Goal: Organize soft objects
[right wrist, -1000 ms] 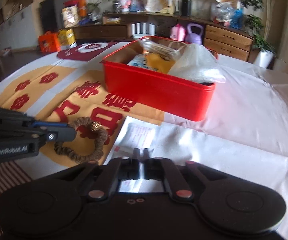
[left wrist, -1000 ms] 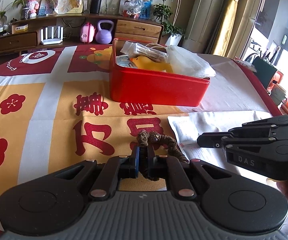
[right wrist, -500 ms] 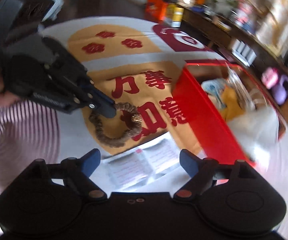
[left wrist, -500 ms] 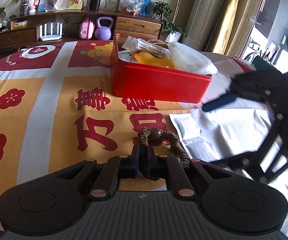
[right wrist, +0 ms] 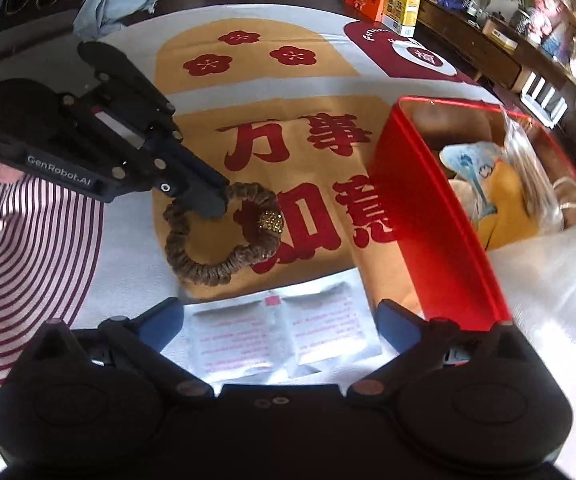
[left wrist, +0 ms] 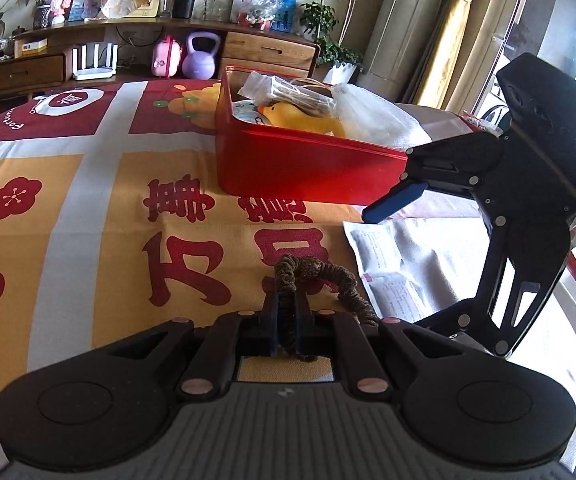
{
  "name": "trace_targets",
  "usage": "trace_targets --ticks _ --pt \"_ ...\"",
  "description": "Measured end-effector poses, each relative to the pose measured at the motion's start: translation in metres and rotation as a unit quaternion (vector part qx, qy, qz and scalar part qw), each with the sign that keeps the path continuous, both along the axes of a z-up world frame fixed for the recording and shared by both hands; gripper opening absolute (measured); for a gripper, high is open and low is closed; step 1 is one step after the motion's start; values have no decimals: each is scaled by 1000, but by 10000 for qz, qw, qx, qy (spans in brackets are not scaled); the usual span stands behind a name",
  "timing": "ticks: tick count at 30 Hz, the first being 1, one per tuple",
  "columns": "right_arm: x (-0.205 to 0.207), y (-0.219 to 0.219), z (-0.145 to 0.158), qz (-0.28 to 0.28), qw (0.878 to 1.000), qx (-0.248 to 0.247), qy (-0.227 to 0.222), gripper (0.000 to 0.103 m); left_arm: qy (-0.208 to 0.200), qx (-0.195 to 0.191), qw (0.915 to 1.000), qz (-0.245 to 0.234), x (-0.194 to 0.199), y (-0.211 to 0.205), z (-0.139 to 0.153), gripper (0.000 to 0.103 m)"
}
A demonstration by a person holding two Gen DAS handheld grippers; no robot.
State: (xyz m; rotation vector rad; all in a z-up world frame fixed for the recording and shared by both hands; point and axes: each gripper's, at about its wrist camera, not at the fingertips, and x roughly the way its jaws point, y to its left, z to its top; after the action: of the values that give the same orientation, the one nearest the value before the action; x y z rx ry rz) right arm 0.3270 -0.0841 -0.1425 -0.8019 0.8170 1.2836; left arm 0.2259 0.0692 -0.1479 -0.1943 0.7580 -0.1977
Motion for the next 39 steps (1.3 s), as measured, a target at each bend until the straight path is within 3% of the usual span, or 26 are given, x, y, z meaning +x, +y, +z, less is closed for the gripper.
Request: trace_targets --ticks 5,9,12,15,19,25,30,39 --pt "-3 -7 1 -150 9998 143 10 98 -10 6 10000 2 0 0 0 7" --pt "-13 -12 4 -249 9994 227 -98 85 -12 40 10000 -4 1 -2 1 7" --pt "-17 -17 9 -388 9987 315 117 57 -10 44 10000 0 2 -2 1 7" --pt "-27 -21 10 -509 9978 410 91 41 -19 68 10000 9 2 -4 1 7" --pt "-40 -25 10 -773 9956 518 76 7 -18 95 10000 23 1 -7 1 7" --pt "-56 -37 13 -1655 9836 717 34 6 -42 69 9999 76 -2 -11 9 7" --pt "-62 -53 26 -2693 9579 976 191 6 -131 15 9999 83 -6 -17 23 7" --pt "-68 -76 77 -3444 9257 1531 317 6 -506 30 9987 -85 -11 -33 73 7"
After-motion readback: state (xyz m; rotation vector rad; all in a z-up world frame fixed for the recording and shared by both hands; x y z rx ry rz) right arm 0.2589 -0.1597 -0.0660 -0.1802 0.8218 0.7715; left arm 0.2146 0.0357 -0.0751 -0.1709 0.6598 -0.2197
